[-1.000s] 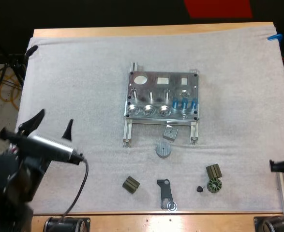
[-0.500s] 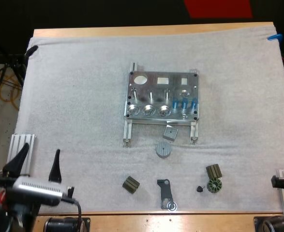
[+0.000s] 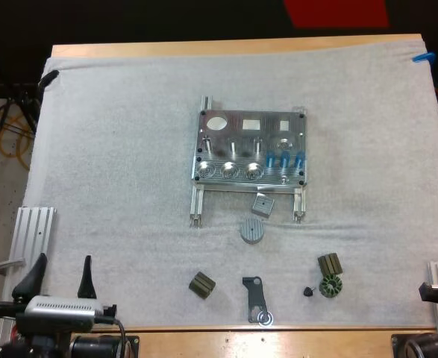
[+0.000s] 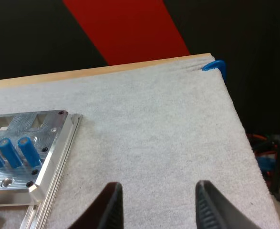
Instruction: Load cells from right to left
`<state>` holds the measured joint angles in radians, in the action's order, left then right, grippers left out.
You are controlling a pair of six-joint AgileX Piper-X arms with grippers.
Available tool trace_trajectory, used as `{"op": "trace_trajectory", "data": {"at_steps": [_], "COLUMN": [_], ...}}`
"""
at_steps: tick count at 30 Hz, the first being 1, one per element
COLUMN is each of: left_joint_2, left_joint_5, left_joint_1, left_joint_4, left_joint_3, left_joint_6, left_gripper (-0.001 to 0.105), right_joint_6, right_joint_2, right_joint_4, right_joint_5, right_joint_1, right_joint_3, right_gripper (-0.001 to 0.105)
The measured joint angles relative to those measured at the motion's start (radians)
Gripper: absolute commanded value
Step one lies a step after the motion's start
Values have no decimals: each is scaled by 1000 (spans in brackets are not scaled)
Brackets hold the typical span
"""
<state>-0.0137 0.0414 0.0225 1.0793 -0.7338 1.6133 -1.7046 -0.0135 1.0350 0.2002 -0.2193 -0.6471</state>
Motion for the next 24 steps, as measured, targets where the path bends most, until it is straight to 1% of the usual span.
{"op": "trace_trajectory", "data": {"at_steps": [7,12,15,20,24], "left_joint_2": [0,0,0,0,0], "left_joint_5": [0,-8,-13,-15,-41], "left_joint_1": [0,0,0,0,0], "left_joint_4": [16,16,16,16,6], "left_joint_3": [71,127,151,186,194], "left_joint_6": [27,56,58,59,61], "left_gripper": [60,60,60,60,60], "right_joint_6": [0,0,3,7,7], "right_joint_2": [0,0,0,0,0], "right_joint_4": [0,1,1,1,1], "right_joint_5": [-15,-15,-18,-74,-98], "right_joint_1": [0,0,0,0,0], "right_joint_3": [13,45,65,91,113], "right_gripper": [36,36,36,36,36]}}
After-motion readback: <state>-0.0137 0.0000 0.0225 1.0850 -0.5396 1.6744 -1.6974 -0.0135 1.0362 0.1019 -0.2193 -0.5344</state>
